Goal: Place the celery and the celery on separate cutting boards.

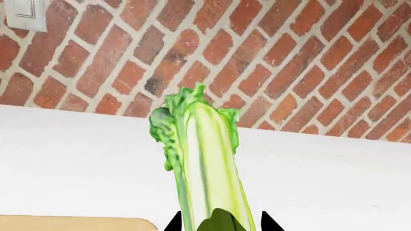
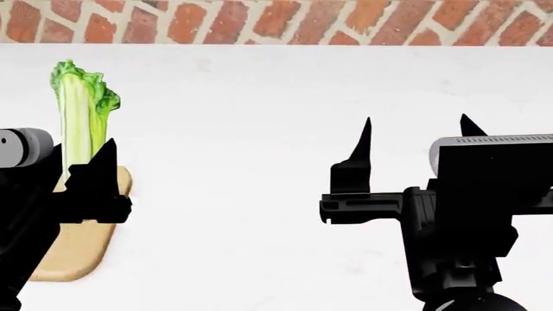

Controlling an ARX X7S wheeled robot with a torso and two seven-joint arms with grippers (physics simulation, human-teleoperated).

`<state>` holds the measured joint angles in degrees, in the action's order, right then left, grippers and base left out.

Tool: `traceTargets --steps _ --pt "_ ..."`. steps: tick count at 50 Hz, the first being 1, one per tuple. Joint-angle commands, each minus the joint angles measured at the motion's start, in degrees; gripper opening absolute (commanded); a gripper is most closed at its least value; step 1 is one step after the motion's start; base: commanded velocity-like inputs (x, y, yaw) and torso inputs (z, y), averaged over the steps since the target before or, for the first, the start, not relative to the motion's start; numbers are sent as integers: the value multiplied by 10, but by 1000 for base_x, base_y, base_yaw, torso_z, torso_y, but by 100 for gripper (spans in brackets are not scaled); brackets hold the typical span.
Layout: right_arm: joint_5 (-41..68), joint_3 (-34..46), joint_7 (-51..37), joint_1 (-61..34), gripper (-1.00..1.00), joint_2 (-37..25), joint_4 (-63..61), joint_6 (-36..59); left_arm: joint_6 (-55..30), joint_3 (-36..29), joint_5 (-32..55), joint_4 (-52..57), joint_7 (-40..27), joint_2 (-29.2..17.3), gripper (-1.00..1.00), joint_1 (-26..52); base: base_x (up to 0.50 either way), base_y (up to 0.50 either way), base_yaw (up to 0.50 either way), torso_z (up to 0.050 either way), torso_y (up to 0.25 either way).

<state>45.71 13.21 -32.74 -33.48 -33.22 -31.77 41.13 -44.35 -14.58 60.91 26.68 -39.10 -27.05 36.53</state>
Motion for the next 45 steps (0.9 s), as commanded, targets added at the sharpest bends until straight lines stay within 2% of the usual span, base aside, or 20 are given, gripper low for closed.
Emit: traceTargets --steps 1,15,23,30,45 --pt "0 2 2 0 100 0 3 -3 7 3 5 -1 -6 0 -100 5 -1 500 0 0 0" --pt "4 -2 -1 2 100 -1 0 -5 9 0 4 -2 -4 -2 -100 4 -1 500 0 0 1" --pt "8 -3 -1 3 100 2 4 -6 16 -21 -17 -42 20 7 -100 3 0 0 0 0 0" --pt "12 -5 -4 1 100 3 7 -3 15 -55 -50 -133 64 19 -100 35 0 0 0 0 1" --pt "16 -6 -4 2 100 3 15 -3 39 -65 -87 -221 86 22 -100 32 0 0 0 1 1"
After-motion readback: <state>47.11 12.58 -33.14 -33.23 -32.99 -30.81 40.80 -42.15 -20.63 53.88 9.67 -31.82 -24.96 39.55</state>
